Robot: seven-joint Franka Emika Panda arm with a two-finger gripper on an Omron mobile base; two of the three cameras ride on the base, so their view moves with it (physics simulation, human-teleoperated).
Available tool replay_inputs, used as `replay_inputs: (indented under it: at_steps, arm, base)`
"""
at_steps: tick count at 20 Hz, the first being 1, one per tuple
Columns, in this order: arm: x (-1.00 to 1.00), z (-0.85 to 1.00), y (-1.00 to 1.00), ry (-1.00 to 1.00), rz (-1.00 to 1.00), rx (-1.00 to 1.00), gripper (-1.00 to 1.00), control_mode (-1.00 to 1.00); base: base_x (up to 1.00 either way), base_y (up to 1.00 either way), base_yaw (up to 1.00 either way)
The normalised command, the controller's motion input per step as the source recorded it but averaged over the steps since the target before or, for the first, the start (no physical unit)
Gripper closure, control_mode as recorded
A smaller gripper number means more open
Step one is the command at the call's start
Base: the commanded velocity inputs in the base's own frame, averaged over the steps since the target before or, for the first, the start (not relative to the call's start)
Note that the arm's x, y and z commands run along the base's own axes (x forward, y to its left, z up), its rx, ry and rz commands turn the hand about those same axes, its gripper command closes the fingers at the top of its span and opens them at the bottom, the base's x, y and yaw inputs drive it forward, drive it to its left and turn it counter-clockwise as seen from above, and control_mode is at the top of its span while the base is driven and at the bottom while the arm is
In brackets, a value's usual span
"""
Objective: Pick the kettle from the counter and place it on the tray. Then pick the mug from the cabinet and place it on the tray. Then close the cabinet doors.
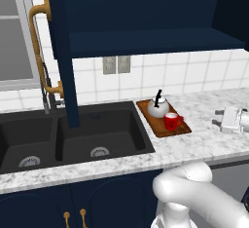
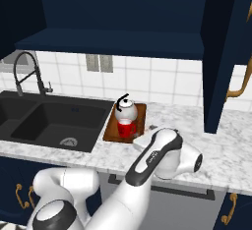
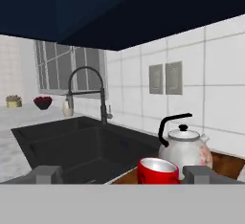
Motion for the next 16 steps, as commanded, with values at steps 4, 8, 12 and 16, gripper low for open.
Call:
replay_inputs:
  at_steps: [4,8,12,16]
  arm:
    - [-0.16,0.37,-0.46,-0.24,0.00,0.00,-1.00,-1.00]
    - [-0.26,0.38,-0.40,-0.26,0.00,0.00,-1.00,-1.00]
    - [-0.28,0.29,-0.57,-0.26,0.00,0.00,-1.00,-1.00]
    - [-0.26,0.03,-0.61,-0.21,0.00,0.06,-1.00,-1.00]
  base:
    - [0.00,0.00,0.00]
    - [0.00,0.00,0.00]
    - [0.00,0.00,0.00]
    - [0.00,0.00,0.00]
